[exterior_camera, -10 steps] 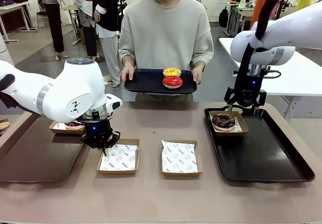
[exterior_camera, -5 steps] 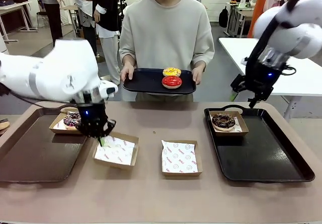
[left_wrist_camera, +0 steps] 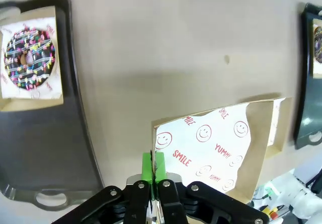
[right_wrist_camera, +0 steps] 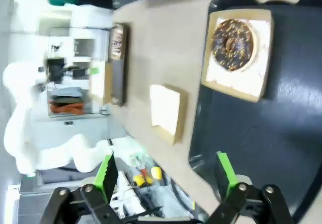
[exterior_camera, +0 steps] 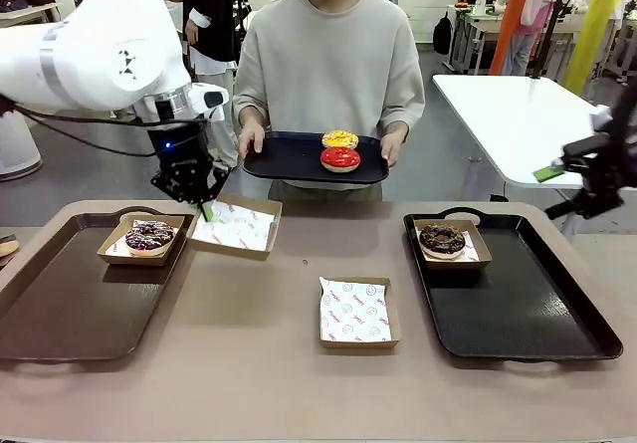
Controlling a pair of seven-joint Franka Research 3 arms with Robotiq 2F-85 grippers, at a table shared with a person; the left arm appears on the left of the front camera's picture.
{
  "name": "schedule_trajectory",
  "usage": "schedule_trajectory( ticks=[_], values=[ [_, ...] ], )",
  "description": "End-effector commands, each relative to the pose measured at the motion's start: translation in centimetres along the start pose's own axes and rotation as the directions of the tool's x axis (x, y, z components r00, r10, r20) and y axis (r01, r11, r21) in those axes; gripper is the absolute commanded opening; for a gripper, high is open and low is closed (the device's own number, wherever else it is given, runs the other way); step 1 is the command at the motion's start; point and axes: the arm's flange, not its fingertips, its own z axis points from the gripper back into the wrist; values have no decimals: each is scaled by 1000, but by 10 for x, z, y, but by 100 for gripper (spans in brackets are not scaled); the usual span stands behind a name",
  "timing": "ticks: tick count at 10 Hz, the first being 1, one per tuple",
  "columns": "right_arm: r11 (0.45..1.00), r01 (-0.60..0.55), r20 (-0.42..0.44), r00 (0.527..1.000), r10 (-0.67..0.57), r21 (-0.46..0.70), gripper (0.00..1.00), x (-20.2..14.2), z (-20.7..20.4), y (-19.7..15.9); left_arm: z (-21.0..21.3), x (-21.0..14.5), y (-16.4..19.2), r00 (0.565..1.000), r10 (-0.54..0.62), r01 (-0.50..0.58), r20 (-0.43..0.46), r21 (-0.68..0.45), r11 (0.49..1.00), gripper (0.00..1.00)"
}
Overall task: Individually package the donuts and arrange them on the tray.
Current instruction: Place the picked Paper togo box on the Handle tray while simultaneously picking up another Paper togo box from the table with the other hand.
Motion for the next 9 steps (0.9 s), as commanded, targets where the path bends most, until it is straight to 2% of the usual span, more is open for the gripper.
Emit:
schedule_trajectory(
  ticks=[1, 3, 5, 9],
  values=[
    [994, -30, 92, 996, 20, 109, 100, -46, 12, -4, 0, 32, -5, 1000, -12, 12, -1, -4, 1000, 0],
    [992, -5, 176, 984, -18, 126, 100, -80, 24, -14, -2, 56, -6, 1000, 0, 0, 10, -7, 1000, 0],
    [987, 22, 207, 977, -54, 156, 100, -102, 27, -30, -7, 76, -3, 1000, 6, -6, 5, -15, 1000, 0],
    [986, 58, 223, 970, -93, 157, 100, -108, 25, -42, -27, 99, -7, 999, 22, -22, -28, 1, 1000, 0]
  ],
)
